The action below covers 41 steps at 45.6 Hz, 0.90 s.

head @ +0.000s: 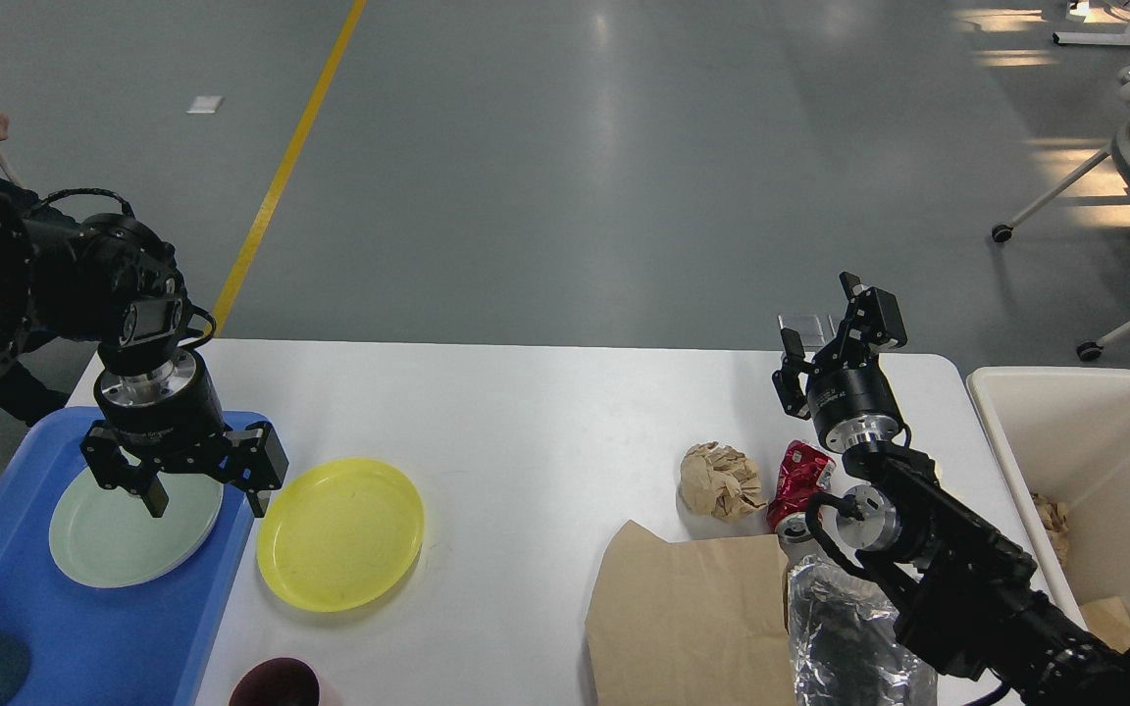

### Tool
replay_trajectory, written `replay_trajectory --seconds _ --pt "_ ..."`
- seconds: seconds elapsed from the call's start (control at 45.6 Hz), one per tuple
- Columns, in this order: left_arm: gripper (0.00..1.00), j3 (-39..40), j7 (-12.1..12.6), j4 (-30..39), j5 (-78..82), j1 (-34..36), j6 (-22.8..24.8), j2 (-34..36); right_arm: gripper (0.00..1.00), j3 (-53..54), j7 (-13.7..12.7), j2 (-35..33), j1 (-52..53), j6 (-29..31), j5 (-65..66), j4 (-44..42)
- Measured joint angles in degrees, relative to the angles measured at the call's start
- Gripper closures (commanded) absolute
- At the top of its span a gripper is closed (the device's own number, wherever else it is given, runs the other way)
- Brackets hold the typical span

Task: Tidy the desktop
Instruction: 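Lower the left gripper toward the pink mug nearest the robot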

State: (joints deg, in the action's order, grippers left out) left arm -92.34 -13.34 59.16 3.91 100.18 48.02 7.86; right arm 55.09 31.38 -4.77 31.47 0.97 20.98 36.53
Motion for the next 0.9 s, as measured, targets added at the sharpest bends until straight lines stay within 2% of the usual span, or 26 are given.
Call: replay_trajectory --seconds 0.154,0.285,0.373,0.526,0.636,0.746,0.899 --pt "0.05 -0.71 0.06 7.66 0.79 1.86 -9.94 -0.03 0.00 -0.01 0.00 0.00 0.00 0.00 0.00 -0.04" --pt "0.05 0.23 0.11 12.02 1.25 2.38 -12.69 -0.13 0.00 -0.01 0.00 0.00 0.00 0.00 0.00 -0.04" --pt "0.05 1.43 0.12 13.83 1.99 2.37 -10.53 -0.65 0.00 -0.01 0.00 0.00 0.00 0.00 0.00 -0.04" --pt "0.04 3.21 0.11 14.62 2.34 1.96 -1.14 -1.25 0.00 -0.01 0.00 0.01 0.00 0.00 0.00 -0.04" --pt "0.04 4.03 0.11 14.66 2.40 1.65 3.42 -1.33 0.00 -0.01 0.00 0.01 0.00 0.00 0.00 -0.04" --pt "0.04 4.24 0.11 14.66 2.42 0.61 4.78 -1.82 0.00 0.00 0.00 0.01 0.00 0.00 0.02 -0.04" --pt "0.04 4.28 0.16 13.90 2.50 -1.71 3.84 -2.97 0.00 0.00 0.00 0.00 0.00 0.00 0.01 -0.04"
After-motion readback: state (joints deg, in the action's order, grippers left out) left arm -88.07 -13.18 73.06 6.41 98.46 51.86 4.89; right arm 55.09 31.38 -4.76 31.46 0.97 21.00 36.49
